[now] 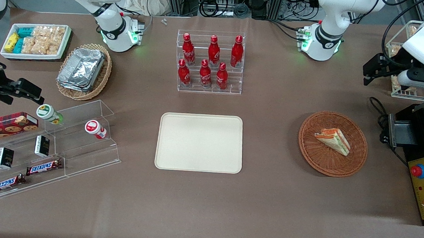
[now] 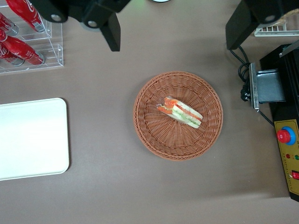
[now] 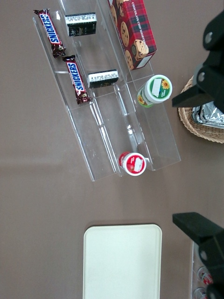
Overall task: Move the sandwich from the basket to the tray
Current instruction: 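Move the left gripper over the wrapped sandwich in the wicker basket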
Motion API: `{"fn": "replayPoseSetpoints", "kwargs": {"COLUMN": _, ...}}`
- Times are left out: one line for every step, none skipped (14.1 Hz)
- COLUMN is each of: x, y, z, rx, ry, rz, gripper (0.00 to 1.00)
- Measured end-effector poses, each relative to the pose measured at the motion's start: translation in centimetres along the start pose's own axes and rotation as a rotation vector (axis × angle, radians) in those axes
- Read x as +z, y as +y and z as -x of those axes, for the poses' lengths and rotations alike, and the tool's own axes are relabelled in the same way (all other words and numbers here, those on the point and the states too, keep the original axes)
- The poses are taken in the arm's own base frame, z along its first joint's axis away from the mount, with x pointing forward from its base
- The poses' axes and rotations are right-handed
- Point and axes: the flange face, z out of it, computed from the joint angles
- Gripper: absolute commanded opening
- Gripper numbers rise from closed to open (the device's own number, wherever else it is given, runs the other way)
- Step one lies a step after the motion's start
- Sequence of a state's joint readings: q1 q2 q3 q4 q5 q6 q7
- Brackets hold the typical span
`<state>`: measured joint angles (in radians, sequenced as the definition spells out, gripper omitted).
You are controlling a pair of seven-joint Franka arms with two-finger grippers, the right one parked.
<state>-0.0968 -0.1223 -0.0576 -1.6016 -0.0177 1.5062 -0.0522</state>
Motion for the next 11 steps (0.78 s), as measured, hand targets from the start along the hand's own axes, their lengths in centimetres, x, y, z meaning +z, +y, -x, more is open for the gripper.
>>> {"fn": "replayPoseSetpoints", "kwargs": {"x": 0.0, "y": 0.0, "z": 0.0, "rx": -0.003, "ry": -0.001, "rz": 0.000, "gripper": 1.00}}
{"fn": "replayPoseSetpoints", "kwargs": {"x": 0.0, "y": 0.0, "z": 0.0, "rx": -0.008, "ry": -0.002, "rz": 0.001, "gripper": 1.00}}
{"fn": "replayPoseSetpoints", "kwargs": {"x": 0.0, "y": 0.0, "z": 0.0, "rx": -0.011, "ry": -0.002, "rz": 0.001, "gripper": 1.00}}
{"fn": "replayPoseSetpoints", "kwargs": {"x": 0.0, "y": 0.0, "z": 0.0, "rx": -0.013, "ry": -0.003, "rz": 0.001, "gripper": 1.00}}
{"fn": "replayPoseSetpoints", "kwargs": {"x": 0.0, "y": 0.0, "z": 0.0, "rx": -0.016, "ry": -0.004, "rz": 0.001, "gripper": 1.00}}
{"fn": "replayPoseSetpoints", "kwargs": {"x": 0.1, "y": -0.1, "z": 0.0, "rx": -0.027, "ry": -0.006, "rz": 0.000, "gripper": 1.00}}
{"fn": "replayPoseSetpoints", "kwargs": {"x": 0.3, "y": -0.1, "z": -0.1, "rx": -0.057, "ry": -0.011, "rz": 0.000, "gripper": 1.00}}
{"fn": "replayPoseSetpoints", "kwargs": {"x": 0.7, "y": -0.2, "z": -0.3, "rx": -0.095, "ry": -0.019, "rz": 0.000, "gripper": 1.00}}
{"fn": "replayPoseSetpoints", "kwargs": {"x": 1.2, "y": -0.3, "z": -0.6, "rx": -0.128, "ry": -0.029, "rz": -0.001, "gripper": 1.00}}
{"fn": "replayPoseSetpoints", "kwargs": {"x": 1.8, "y": -0.4, "z": -1.0, "rx": -0.148, "ry": -0.040, "rz": -0.002, "gripper": 1.00}}
{"fn": "replayPoseSetpoints", "kwargs": {"x": 2.5, "y": -0.6, "z": -1.4, "rx": -0.162, "ry": -0.051, "rz": -0.003, "gripper": 1.00}}
